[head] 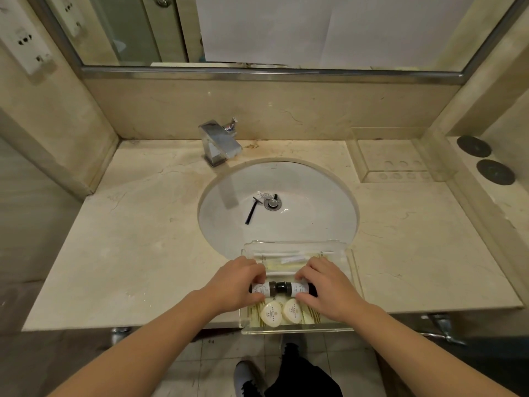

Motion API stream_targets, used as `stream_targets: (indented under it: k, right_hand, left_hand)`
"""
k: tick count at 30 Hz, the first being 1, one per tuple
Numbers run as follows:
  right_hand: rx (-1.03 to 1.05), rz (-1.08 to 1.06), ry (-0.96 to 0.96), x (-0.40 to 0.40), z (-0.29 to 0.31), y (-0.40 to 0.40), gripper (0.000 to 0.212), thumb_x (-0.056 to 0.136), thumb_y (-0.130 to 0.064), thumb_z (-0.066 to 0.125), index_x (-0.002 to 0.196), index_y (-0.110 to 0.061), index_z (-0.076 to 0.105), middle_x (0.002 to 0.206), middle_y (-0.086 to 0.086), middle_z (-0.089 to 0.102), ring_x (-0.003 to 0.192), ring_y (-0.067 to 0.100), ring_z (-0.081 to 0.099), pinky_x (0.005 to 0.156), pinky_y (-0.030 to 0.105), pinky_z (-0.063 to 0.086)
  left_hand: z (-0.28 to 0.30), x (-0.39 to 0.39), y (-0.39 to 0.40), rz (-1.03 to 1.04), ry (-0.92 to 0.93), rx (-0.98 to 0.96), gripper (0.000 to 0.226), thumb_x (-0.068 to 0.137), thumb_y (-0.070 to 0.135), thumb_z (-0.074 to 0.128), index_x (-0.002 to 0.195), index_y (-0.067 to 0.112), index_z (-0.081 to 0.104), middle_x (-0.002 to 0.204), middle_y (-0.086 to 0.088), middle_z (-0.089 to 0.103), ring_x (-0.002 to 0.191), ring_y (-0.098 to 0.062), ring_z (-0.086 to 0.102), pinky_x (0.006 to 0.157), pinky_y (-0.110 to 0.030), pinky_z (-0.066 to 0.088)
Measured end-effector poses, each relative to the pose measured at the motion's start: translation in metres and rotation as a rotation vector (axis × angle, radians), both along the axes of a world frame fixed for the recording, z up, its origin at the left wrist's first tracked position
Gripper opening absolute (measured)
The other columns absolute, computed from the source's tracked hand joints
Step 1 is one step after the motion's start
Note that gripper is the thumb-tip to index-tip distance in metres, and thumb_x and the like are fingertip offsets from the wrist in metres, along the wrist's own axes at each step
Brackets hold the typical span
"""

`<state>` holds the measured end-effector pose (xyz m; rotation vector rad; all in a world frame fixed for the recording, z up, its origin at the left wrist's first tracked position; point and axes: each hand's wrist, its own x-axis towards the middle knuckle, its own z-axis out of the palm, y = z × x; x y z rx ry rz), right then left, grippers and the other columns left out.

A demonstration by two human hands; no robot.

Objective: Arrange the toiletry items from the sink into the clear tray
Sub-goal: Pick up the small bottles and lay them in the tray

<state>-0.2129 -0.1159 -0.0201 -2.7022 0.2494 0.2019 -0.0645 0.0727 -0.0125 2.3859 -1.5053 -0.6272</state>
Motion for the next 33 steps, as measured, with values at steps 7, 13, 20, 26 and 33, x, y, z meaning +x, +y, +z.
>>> stream_targets:
  k: [7, 13, 20, 26, 33]
  right_hand:
    - [-0.076, 0.055, 0.055, 0.010, 0.007, 0.028, 0.062, 0.067, -0.066, 0.063, 0.112, -0.025, 0.051, 0.111, -0.009, 0.047, 0.103, 0.013, 0.040, 0.090, 0.027, 0.035]
    - [-0.097, -0.017, 0.088, 0.016, 0.001, 0.034, 0.072, 0.059, -0.072, 0.066, 0.111, -0.027, 0.046, 0.109, -0.009, 0.045, 0.100, 0.014, 0.040, 0.090, 0.029, 0.037]
    - [-0.085, -0.025, 0.097, 0.016, -0.001, 0.034, 0.077, 0.059, -0.076, 0.059, 0.117, -0.028, 0.046, 0.112, -0.009, 0.044, 0.104, 0.014, 0.039, 0.092, 0.030, 0.036]
    - [-0.137, -0.075, 0.095, 0.015, 0.001, 0.044, 0.083, 0.057, -0.084, 0.046, 0.118, -0.027, 0.045, 0.111, -0.007, 0.044, 0.105, 0.017, 0.038, 0.092, 0.032, 0.033]
    - [-0.141, -0.066, 0.090, 0.013, 0.001, 0.043, 0.075, 0.065, -0.078, 0.045, 0.121, -0.028, 0.044, 0.113, -0.006, 0.043, 0.106, 0.017, 0.038, 0.092, 0.032, 0.031]
  left_hand:
    - [-0.002, 0.000, -0.002, -0.025, -0.022, 0.012, 0.031, 0.077, 0.039, 0.069, 0.098, 0.022, 0.054, 0.100, 0.005, 0.058, 0.093, -0.015, 0.048, 0.078, -0.029, 0.044]
    - [-0.003, 0.002, -0.001, 0.003, 0.085, -0.038, 0.025, 0.074, 0.034, 0.069, 0.094, 0.024, 0.057, 0.091, 0.011, 0.052, 0.088, -0.011, 0.047, 0.078, -0.026, 0.044]
    - [-0.008, -0.002, 0.002, 0.052, 0.117, -0.043, 0.021, 0.078, 0.035, 0.068, 0.093, 0.022, 0.060, 0.093, 0.006, 0.056, 0.090, -0.012, 0.049, 0.078, -0.027, 0.044]
    - [-0.008, -0.002, -0.001, 0.048, 0.108, -0.014, 0.024, 0.079, 0.036, 0.068, 0.098, 0.025, 0.060, 0.095, 0.006, 0.056, 0.091, -0.013, 0.049, 0.078, -0.028, 0.044]
    - [-0.011, -0.002, -0.001, 0.047, 0.132, 0.004, 0.033, 0.083, 0.037, 0.066, 0.115, 0.028, 0.064, 0.095, 0.008, 0.048, 0.087, -0.008, 0.043, 0.073, -0.023, 0.036]
